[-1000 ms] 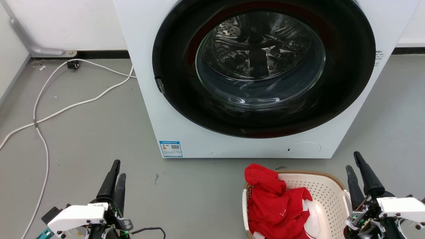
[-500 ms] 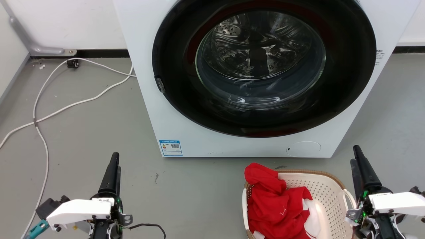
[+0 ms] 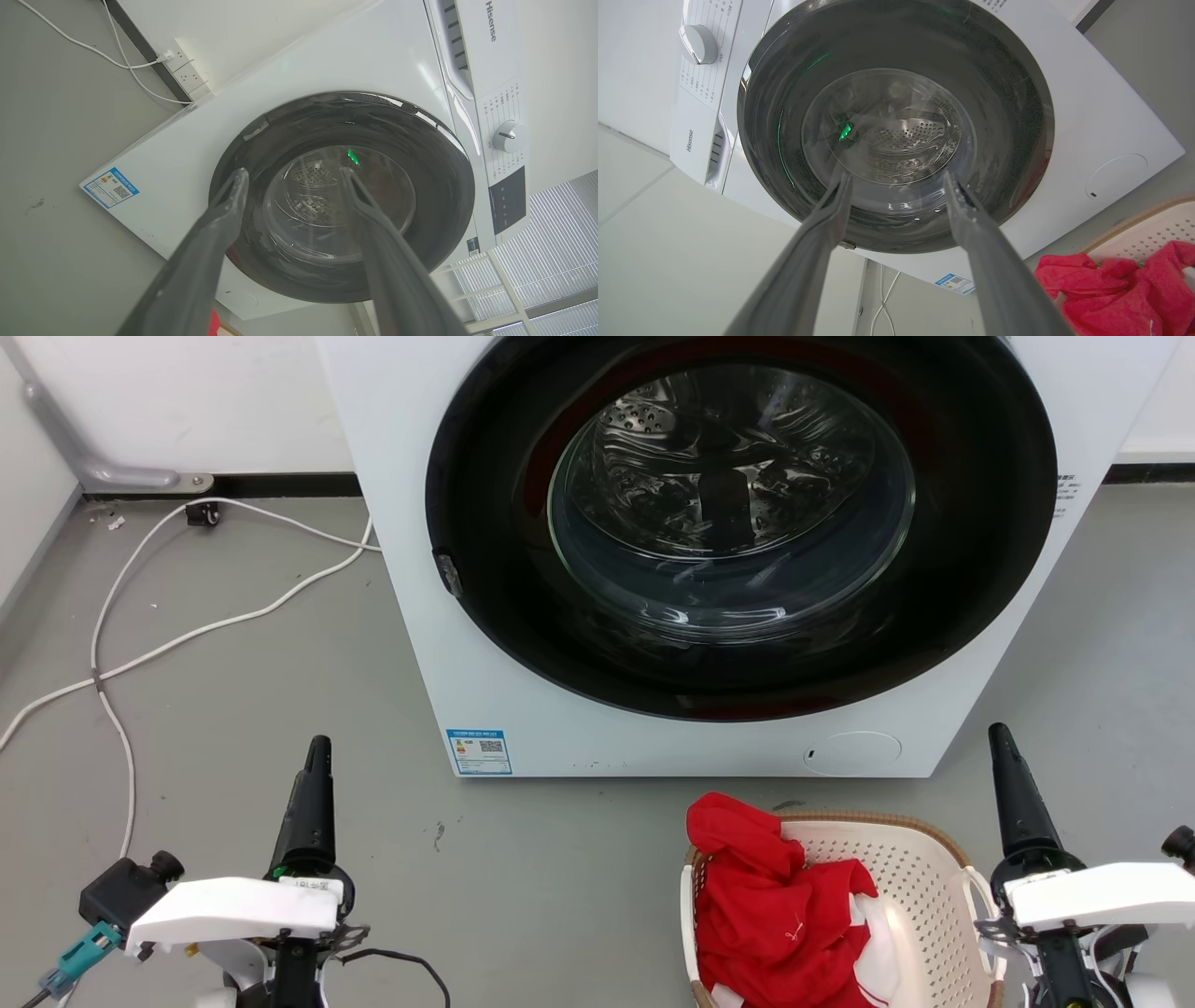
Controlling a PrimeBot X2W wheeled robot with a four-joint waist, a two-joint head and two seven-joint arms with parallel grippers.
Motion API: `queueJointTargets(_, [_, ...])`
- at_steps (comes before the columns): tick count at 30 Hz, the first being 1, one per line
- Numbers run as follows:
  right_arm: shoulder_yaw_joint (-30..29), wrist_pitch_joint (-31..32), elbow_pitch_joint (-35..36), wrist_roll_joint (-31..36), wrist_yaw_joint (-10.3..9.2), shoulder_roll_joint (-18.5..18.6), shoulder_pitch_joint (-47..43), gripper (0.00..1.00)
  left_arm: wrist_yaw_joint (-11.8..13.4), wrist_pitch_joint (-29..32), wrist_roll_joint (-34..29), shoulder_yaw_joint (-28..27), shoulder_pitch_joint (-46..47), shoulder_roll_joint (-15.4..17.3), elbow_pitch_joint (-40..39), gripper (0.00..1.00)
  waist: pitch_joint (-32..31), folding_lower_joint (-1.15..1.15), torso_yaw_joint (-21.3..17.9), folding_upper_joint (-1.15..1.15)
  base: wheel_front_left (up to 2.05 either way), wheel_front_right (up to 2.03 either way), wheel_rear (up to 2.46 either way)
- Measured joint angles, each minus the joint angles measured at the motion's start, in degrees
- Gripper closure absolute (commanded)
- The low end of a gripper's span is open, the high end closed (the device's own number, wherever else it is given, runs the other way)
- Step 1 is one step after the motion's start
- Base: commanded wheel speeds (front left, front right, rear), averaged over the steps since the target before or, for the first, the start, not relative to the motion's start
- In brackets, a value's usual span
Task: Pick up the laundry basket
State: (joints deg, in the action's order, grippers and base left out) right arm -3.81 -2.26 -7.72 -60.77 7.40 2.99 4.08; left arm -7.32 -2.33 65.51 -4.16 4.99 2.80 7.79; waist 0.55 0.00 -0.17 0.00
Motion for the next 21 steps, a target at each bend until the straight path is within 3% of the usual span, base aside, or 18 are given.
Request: queueJointTargets(21, [1.0,-3.9,0.3,23.3,0.0,0.0,-1.5,0.0,1.3,-3.9,-20.9,3.2,-0.1,0.0,-0.2,0.0,-0.2,0.0,-0.1,0.0,0.0,0.0,0.0])
